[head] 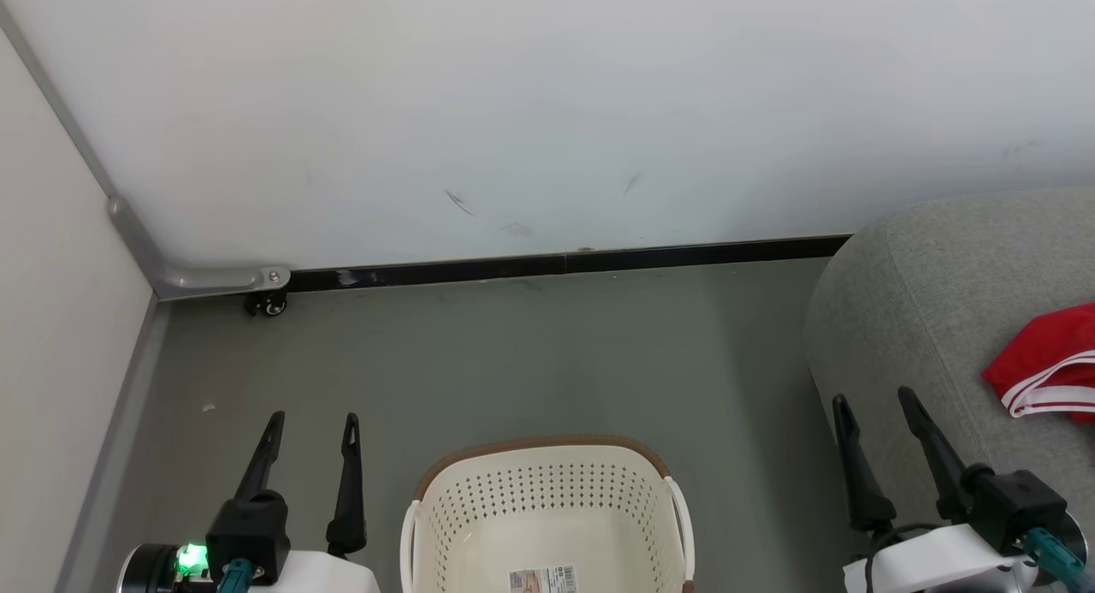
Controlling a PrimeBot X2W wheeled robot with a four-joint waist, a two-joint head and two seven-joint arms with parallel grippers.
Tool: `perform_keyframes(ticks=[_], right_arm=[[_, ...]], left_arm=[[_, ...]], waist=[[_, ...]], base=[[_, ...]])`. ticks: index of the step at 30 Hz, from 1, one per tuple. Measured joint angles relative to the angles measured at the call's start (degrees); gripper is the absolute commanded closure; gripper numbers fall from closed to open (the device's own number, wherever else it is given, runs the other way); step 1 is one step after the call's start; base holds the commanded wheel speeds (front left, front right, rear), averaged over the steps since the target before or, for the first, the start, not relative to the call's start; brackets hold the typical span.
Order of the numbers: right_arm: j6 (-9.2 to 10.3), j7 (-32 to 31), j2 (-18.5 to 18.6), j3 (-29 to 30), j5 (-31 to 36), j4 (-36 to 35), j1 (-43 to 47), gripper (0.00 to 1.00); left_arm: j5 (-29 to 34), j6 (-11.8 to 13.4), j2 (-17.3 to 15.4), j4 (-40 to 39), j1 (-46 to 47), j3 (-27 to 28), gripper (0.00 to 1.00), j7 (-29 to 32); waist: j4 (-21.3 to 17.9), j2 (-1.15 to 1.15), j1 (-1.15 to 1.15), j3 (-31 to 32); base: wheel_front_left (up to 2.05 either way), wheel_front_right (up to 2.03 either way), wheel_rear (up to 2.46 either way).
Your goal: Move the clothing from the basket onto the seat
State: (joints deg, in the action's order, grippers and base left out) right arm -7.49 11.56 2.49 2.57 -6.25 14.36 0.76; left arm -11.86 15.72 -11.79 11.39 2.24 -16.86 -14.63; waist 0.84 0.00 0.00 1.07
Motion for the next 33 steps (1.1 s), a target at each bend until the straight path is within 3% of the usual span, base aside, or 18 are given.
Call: perform_keyframes(ticks=[33], right_arm=[[0.00,-0.99,-0.01,-0.63,-1.01,-1.41,0.77,0.00]], left_arm=[[-0.19,-0.10,1.02,2.01,0.16,0.31,0.00,0.00]], waist=[[0.04,0.00,0.00,-0.30]], base=[[0.00,0.00,0.00]])
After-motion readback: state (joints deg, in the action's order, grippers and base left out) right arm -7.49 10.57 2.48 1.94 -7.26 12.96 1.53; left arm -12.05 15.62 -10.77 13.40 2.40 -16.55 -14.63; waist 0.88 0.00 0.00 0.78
